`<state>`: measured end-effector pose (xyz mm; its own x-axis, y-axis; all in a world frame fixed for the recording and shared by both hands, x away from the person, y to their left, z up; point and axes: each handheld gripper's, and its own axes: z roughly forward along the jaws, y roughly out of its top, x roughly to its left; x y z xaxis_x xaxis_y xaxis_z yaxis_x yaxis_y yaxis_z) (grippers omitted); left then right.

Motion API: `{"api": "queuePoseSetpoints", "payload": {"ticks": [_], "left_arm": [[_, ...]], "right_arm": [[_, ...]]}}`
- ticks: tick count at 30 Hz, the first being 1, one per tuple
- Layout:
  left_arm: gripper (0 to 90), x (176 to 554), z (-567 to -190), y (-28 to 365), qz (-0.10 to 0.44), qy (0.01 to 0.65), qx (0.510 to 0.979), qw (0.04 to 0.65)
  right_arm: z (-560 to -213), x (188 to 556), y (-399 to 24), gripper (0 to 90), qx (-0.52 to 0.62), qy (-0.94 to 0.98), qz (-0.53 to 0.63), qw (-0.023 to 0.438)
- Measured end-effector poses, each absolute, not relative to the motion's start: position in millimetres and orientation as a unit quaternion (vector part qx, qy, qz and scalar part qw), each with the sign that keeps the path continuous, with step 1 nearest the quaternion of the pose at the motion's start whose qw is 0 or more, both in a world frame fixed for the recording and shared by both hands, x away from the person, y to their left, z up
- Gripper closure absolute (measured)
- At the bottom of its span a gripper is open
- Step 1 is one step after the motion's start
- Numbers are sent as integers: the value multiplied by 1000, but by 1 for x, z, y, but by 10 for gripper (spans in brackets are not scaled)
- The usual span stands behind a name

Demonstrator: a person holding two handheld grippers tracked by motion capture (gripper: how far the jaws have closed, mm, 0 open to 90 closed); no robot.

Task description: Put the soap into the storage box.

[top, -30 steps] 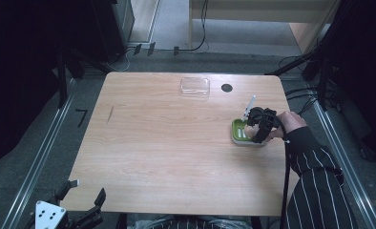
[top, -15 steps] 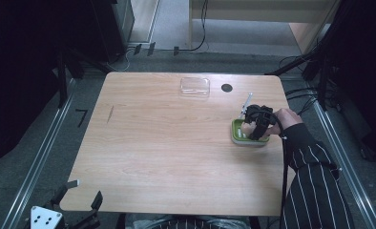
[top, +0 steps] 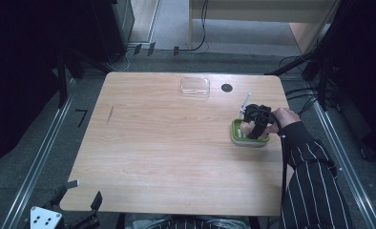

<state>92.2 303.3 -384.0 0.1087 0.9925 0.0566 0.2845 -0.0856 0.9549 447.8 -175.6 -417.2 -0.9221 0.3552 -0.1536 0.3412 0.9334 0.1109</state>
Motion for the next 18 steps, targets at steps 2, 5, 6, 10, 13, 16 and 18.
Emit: {"api": "queuePoseSetpoints", "payload": {"ticks": [2, 5, 6, 10, 13, 16, 18], "left_arm": [[72, 92, -384, 303, 414, 524, 610, 426], [72, 92, -384, 303, 413, 525, 609, 427], [72, 92, -384, 303, 413, 525, 609, 427], [72, 93, -384, 303, 412, 524, 611, 428], [72, 93, -384, 303, 411, 525, 610, 428], [72, 94, -384, 303, 411, 523, 611, 428], [72, 94, -384, 303, 411, 524, 611, 428]], "right_arm": [[-418, 448, -176, 338, 177, 980, 41, 87], [-420, 450, -175, 338, 177, 980, 41, 86], [-421, 451, -175, 338, 176, 980, 40, 85], [-424, 452, -175, 338, 177, 980, 41, 82], [-426, 454, -175, 338, 177, 980, 40, 80], [-428, 455, -174, 338, 176, 980, 41, 79], [-429, 455, -174, 338, 174, 981, 42, 80]]}}
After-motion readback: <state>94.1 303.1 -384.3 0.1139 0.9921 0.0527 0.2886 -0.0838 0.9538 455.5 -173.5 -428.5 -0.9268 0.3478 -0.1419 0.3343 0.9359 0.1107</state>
